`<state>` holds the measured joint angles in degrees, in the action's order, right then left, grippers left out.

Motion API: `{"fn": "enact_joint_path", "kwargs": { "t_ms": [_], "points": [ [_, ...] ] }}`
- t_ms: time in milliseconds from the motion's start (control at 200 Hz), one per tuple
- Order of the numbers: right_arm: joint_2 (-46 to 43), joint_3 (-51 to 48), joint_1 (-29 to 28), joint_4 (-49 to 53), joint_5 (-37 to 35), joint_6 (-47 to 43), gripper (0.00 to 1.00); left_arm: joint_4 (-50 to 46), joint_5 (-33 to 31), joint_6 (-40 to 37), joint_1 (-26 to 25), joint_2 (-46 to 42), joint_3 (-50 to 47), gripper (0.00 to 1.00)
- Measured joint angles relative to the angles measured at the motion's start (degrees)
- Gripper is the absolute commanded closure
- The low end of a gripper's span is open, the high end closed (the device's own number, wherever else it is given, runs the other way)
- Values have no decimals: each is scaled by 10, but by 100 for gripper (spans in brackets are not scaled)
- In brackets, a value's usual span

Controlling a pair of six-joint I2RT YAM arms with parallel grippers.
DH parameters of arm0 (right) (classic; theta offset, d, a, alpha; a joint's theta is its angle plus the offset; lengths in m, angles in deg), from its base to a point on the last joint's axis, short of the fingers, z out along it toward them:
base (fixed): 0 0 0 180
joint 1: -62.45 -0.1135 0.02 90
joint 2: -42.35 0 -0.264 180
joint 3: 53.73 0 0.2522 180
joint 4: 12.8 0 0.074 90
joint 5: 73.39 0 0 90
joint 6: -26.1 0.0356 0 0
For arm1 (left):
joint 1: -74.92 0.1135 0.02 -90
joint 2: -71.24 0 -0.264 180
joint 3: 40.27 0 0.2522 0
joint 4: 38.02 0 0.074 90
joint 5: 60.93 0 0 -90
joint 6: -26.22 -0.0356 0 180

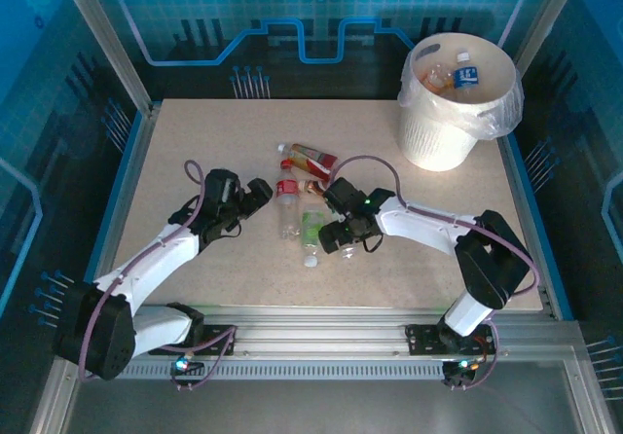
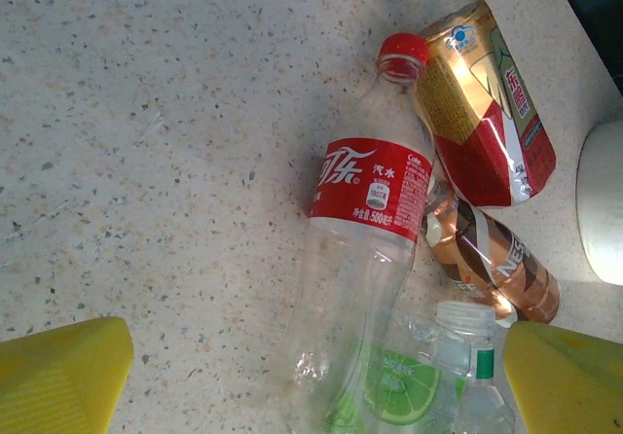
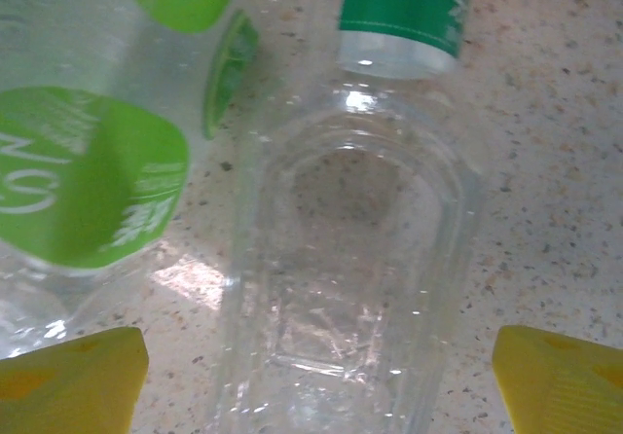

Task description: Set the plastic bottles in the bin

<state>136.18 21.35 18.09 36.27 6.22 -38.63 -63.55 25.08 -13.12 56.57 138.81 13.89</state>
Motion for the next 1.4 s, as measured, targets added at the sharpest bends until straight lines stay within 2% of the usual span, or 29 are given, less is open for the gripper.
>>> {"fn": "enact_joint_path", "kwargs": {
  "t_ms": [410, 780, 1191, 1401],
  "points": [
    [48, -21, -3, -32, -12, 22, 12, 21, 43, -11, 0, 13, 0, 1],
    [43, -31, -3, -39, -20, 14, 37, 44, 61, -11, 0, 22, 0, 1],
    [-76, -48, 2, -39, -42, 12, 52, 48, 76, -12, 0, 27, 0, 1],
    [-167, -47, 47, -47, -18, 14, 55, 48, 80, -12, 0, 27, 0, 1]
  ]
}}
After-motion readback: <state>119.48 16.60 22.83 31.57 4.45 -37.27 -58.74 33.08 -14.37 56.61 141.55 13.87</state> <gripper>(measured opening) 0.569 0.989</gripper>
